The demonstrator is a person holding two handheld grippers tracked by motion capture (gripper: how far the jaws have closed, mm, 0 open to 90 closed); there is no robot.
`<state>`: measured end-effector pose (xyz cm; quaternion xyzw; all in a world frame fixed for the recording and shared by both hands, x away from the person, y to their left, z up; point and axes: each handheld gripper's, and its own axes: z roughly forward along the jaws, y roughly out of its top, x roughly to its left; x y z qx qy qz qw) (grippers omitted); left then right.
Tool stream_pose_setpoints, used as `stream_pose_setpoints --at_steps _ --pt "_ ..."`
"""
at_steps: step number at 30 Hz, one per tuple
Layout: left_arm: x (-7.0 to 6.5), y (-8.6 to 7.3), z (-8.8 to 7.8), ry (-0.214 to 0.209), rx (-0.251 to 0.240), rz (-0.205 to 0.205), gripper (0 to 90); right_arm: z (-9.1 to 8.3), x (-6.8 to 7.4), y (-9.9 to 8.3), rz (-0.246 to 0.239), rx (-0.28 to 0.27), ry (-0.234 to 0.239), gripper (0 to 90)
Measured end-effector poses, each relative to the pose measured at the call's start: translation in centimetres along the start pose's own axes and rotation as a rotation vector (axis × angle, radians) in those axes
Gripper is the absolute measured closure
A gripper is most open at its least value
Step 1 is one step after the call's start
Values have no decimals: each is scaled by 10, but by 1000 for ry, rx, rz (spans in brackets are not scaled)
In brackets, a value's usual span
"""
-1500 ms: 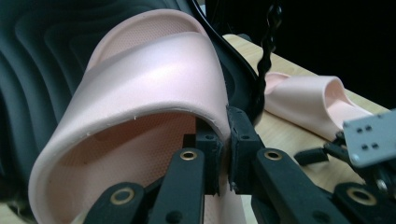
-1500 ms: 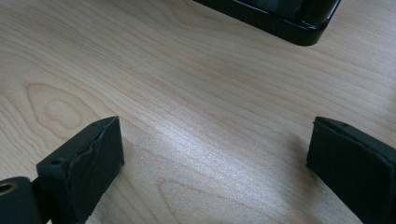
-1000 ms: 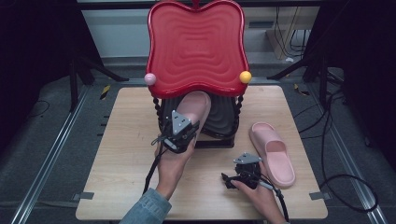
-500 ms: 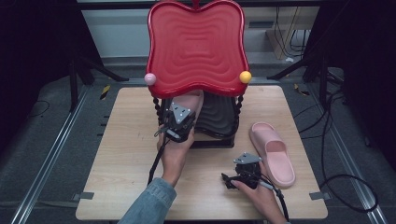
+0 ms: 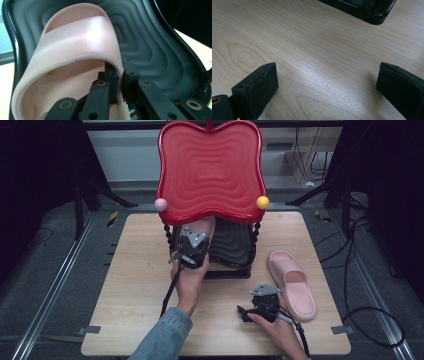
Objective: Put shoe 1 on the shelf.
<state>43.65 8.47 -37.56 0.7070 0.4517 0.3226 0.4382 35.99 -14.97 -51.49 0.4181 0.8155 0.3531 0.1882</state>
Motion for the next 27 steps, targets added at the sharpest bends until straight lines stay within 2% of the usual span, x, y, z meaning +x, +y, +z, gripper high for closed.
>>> stream_pose_setpoints --at_steps 3,8,12,14,15,19,21,23,27 --pt "-1 1 2 -9 21 4 834 0 0 0 -2 0 1 40" --pt "0 1 3 -18 28 5 819 0 0 0 -2 0 2 40" --pt "1 0 3 -36 47 -1 748 0 0 0 -3 -1 3 40" --pt "3 0 0 -40 47 -7 686 0 0 0 -3 -1 3 40" --pt "3 -1 -2 -57 54 2 669 0 0 0 -3 -1 3 40" --pt "4 -2 -8 -76 52 13 604 0 0 0 -4 0 4 40" --pt "3 -4 -13 -103 65 31 558 0 0 0 -4 0 4 40" --pt "4 -6 -20 -110 65 67 527 0 -1 0 -5 1 4 40" --pt "8 -13 -39 -169 68 118 516 0 0 0 -4 0 3 40"
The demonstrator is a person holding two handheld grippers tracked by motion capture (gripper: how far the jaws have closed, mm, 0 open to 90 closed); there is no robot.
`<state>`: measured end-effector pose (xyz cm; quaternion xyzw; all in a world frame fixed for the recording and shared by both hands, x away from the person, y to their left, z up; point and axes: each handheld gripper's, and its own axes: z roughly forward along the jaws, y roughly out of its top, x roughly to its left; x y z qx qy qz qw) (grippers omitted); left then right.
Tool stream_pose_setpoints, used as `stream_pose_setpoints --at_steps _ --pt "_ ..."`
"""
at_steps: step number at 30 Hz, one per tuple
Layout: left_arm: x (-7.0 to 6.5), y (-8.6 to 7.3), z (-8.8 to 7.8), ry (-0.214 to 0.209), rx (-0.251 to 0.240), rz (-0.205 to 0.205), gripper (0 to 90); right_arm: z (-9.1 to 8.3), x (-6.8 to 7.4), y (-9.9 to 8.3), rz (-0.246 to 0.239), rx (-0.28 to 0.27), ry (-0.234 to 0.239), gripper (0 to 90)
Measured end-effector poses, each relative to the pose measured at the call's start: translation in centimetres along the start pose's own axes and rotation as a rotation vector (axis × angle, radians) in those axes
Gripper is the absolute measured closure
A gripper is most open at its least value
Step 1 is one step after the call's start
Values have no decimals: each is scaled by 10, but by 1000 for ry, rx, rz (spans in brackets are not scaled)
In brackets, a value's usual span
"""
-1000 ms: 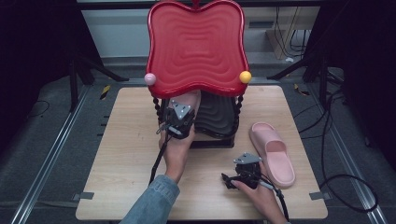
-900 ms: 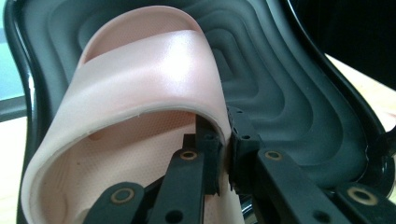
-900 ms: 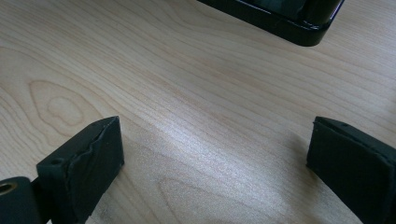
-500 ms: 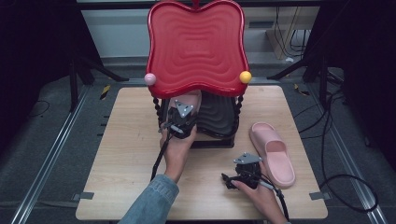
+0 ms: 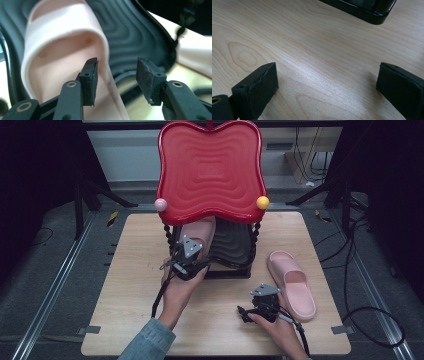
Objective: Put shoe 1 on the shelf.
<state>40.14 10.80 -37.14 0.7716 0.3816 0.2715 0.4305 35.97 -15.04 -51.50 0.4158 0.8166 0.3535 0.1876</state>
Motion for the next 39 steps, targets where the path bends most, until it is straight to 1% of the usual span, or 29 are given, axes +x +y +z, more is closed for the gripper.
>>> stream_pose_setpoints --at_steps 1,2,3,4,5,6,7,8,9,11,12,13,14,16,17,18,20,21,22,23,24,25,27,29,30,31,32,35,39 --pt "0 0 0 0 0 0 517 0 0 0 0 0 0 40" --pt "2 -7 -8 -21 14 27 526 0 0 0 1 0 -1 40" --pt "2 -7 -8 -21 14 27 530 0 0 0 1 0 -1 40" --pt "4 -12 -15 -43 42 63 536 0 0 0 1 0 -1 40" --pt "4 -12 -15 -43 42 63 545 0 0 0 1 0 -1 40" --pt "6 -14 -19 -56 49 71 545 0 0 0 1 0 -1 40" --pt "8 -15 -21 -69 54 69 573 0 0 0 3 1 -1 40" --pt "9 -17 -23 -99 63 64 588 0 0 0 4 1 -2 40" --pt "10 -17 -25 -107 76 83 608 0 0 0 6 1 -3 40" --pt "11 -18 -29 -103 76 109 653 0 0 0 6 1 -3 40" --pt "12 -18 -33 -137 91 116 695 0 0 0 6 1 -3 40" --pt "12 -18 -33 -137 91 116 722 0 0 0 6 1 -3 40" --pt "13 -16 -37 -150 116 156 760 0 0 0 6 0 -3 40" --pt "14 -15 -40 -169 131 185 802 0 0 0 6 1 -3 39" --pt "14 -15 -40 -169 131 185 829 0 0 0 6 1 -3 39" --pt "15 -15 -44 -169 141 211 857 0 0 0 5 1 -3 39" --pt "16 -16 -46 -174 145 216 896 0 0 0 5 1 -4 39" --pt "16 -17 -47 -178 149 218 896 0 0 0 5 1 -4 39" --pt "16 -20 -50 -188 167 234 900 0 0 0 6 0 -4 39" --pt "16 -20 -50 -188 167 234 900 0 0 0 6 0 -4 39" --pt "15 -24 -54 -199 188 262 900 0 0 0 6 0 -4 39" --pt "15 -24 -54 -199 188 262 900 0 0 0 6 0 -4 39" --pt "14 -29 -56 -217 208 274 900 0 1 0 6 0 -5 39" --pt "12 -35 -58 -234 247 311 900 0 1 0 8 -1 -5 39" --pt "12 -37 -59 -240 262 321 900 0 1 0 8 -1 -6 39" --pt "12 -37 -59 -240 262 321 900 0 1 0 8 -1 -6 39" --pt "10 -41 -59 -249 284 347 900 0 1 0 10 -1 -6 39" --pt "9 -46 -57 -258 304 361 900 0 1 0 9 -2 -6 39" --pt "7 -56 -49 -264 347 372 900 0 1 0 10 -2 -7 39"
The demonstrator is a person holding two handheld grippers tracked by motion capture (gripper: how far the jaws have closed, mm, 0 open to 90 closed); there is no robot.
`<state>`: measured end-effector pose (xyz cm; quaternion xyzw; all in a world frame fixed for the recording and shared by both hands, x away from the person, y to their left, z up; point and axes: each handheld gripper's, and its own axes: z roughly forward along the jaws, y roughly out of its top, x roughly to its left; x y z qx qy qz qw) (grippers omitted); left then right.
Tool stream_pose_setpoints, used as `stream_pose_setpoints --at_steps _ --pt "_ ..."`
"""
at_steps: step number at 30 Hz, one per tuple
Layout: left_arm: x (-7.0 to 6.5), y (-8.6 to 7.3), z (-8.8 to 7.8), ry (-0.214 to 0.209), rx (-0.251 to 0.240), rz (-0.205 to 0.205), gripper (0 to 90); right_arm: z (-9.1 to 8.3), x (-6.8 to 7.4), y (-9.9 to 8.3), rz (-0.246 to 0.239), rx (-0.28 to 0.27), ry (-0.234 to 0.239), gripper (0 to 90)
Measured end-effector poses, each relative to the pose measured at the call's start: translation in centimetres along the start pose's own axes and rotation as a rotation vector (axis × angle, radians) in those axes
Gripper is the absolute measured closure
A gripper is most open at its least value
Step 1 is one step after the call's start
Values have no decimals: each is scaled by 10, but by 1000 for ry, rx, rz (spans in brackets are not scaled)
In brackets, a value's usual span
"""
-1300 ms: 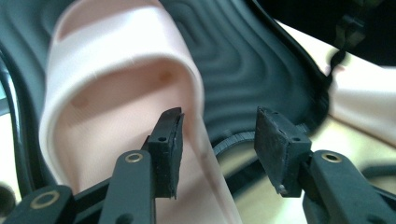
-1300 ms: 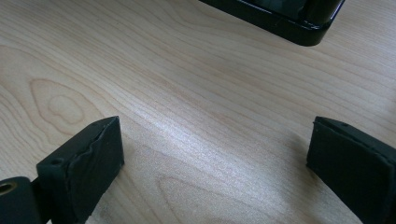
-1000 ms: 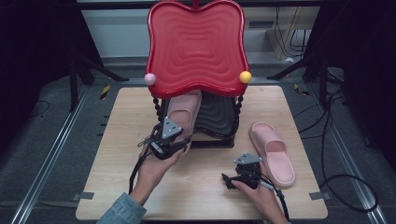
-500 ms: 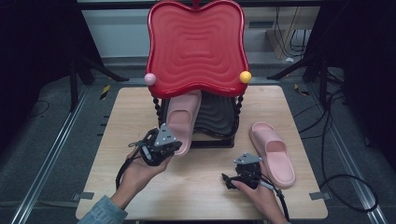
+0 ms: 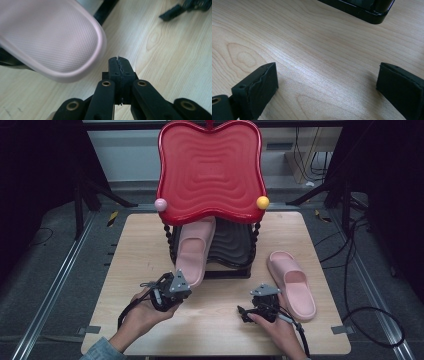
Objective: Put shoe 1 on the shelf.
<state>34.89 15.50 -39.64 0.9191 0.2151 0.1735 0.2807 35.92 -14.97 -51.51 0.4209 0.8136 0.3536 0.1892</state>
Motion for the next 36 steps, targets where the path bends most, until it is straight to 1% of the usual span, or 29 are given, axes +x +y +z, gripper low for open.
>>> stream_pose_setpoints --at_steps 1,2,4,5,8,10,12,13,15,17,18,20,21,24,25,26,27,28,29,30,32,33,36 --pt "-1 -2 4 0 16 11 900 0 0 0 0 0 0 39" --pt "-1 -4 7 0 24 14 900 0 0 0 0 0 0 39" --pt "-1 -5 8 0 25 11 900 0 0 0 0 0 0 39" --pt "2 -6 10 6 31 6 900 0 0 0 0 0 0 39" --pt "5 -6 12 9 30 -1 900 0 0 0 -1 0 0 39" --pt "6 -6 14 20 26 -9 900 0 0 0 -1 0 0 40" --pt "8 -4 15 28 23 -5 900 0 0 0 0 0 0 39" --pt "9 -3 15 25 20 -15 900 0 0 0 0 0 0 39" --pt "9 -2 17 22 22 -9 900 0 0 0 0 1 0 39" --pt "9 0 18 20 12 -14 900 0 0 0 -1 0 0 39" --pt "9 1 18 22 14 -8 900 0 0 0 -1 0 0 39" --pt "10 3 19 29 11 -13 900 0 0 0 0 1 0 39" --pt "13 6 20 35 -2 -25 900 0 0 0 -1 1 1 39" --pt "17 10 19 39 -11 -30 900 0 0 0 -2 1 1 39" --pt "21 15 20 42 -21 -39 900 0 0 0 -1 3 1 39" --pt "21 15 20 42 -21 -39 900 0 0 0 -1 3 1 39" --pt "27 21 21 51 -24 -45 900 0 0 0 -2 1 2 39" --pt "27 21 21 51 -24 -45 900 0 0 0 -2 1 2 39" --pt "31 26 24 47 -43 -73 900 0 0 0 -3 2 0 39" --pt "32 28 25 48 -47 -81 900 0 0 0 -2 1 1 39" --pt "34 30 26 47 -48 -83 900 0 0 0 -2 1 1 39" --pt "36 34 27 56 -52 -94 900 -1 0 0 -3 2 0 39" --pt "40 37 29 60 -52 -103 900 -1 0 0 -3 2 1 39"
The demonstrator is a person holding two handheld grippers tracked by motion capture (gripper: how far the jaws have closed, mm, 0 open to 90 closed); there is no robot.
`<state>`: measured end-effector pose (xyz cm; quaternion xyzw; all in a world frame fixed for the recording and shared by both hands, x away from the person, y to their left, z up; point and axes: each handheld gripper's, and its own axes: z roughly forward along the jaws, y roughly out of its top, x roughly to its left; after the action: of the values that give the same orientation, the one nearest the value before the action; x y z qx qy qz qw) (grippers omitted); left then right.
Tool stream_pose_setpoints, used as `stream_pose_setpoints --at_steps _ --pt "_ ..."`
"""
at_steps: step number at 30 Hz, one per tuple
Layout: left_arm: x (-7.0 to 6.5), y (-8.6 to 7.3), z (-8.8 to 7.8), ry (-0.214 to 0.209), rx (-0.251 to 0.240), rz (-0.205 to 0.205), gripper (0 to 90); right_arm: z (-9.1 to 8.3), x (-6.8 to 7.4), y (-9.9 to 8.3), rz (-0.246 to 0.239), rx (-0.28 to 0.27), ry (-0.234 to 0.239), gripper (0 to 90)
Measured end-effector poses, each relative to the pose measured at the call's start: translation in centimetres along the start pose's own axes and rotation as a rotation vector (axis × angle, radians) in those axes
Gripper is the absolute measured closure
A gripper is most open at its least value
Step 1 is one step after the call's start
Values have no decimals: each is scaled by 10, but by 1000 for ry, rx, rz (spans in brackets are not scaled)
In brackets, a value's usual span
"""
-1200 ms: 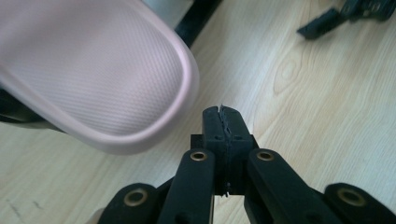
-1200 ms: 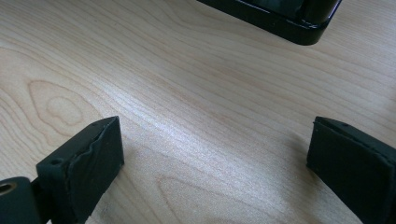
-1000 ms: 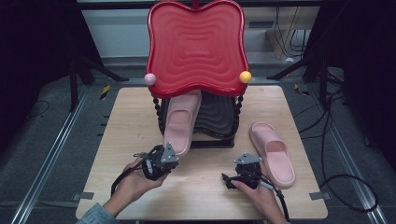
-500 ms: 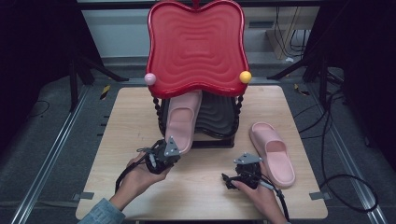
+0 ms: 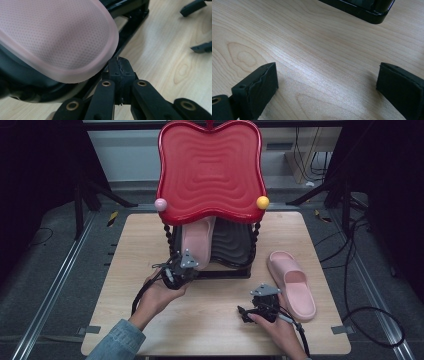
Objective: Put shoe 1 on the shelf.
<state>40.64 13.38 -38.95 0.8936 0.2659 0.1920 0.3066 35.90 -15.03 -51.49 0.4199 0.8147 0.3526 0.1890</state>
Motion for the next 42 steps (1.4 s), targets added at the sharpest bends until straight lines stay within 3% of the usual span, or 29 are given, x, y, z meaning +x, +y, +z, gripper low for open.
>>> stream_pose_setpoints --at_steps 9,17,21,22,28,29,31,34,37,39,40,41,42 --pt "9 6 7 -29 9 -44 900 0 0 0 0 0 3 39" --pt "7 16 10 -19 19 -56 900 0 0 0 0 0 3 39" --pt "7 13 11 -4 42 -57 900 0 0 -1 -2 0 3 39" --pt "7 12 12 -6 25 -76 900 0 0 -1 -2 0 3 39" --pt "5 11 0 -27 -8 -80 895 -1 0 0 6 7 -5 59" --pt "-1 7 -7 -34 -31 -80 886 -6 1 0 0 12 -7 151" --pt "-4 -1 -13 -46 -41 -84 870 -11 0 0 -20 13 -34 189" --pt "-5 -12 -18 -56 -38 -87 842 -19 -2 0 -12 -2 -37 257" --pt "-3 -37 -23 -70 -45 -147 797 -42 -12 -1 -5 -27 -57 388" --pt "0 -54 -26 -48 -43 -196 782 -47 -13 -1 3 -34 -59 409" --pt "3 -63 -27 -39 -46 -224 734 -60 -19 -1 9 -44 -79 445" --pt "7 -78 -30 -37 -52 -274 714 -64 -20 -1 9 -44 -84 455" --pt "7 -78 -30 -37 -52 -274 702 -64 -20 -1 9 -44 -84 455"
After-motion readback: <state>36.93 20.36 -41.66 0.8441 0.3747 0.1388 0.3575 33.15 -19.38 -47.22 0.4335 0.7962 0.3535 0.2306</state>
